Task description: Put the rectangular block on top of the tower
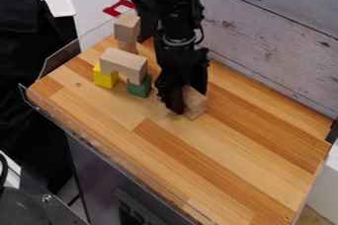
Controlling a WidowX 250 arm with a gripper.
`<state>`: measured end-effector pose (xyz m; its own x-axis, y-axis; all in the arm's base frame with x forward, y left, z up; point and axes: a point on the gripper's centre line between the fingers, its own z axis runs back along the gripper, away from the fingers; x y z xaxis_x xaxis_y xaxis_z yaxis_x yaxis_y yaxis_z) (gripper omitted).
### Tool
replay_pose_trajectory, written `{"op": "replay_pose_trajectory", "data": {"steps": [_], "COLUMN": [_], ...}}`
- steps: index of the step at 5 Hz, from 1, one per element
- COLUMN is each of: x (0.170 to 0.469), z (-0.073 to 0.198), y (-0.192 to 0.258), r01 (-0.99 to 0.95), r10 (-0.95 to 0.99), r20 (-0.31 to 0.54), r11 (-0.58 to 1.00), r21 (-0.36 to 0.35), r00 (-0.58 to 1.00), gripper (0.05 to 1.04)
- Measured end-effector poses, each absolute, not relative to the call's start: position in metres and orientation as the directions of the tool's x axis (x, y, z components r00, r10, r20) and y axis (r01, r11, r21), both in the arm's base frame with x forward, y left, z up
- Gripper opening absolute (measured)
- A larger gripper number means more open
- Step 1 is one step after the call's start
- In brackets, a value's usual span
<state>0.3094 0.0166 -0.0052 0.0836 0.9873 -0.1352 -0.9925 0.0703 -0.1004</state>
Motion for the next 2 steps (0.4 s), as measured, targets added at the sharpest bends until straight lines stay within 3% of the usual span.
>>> {"op": "replay_pose_trajectory", "data": {"steps": [2], "x": [0.3052], "z": [-0.0054], "y": [0.0166], "r01": [-0.994], "r10": [0.987], "r20": [-0.148], "r11": [0.052], "r21": [-0.097], "r00": [0.066], "gripper": [0.61]}}
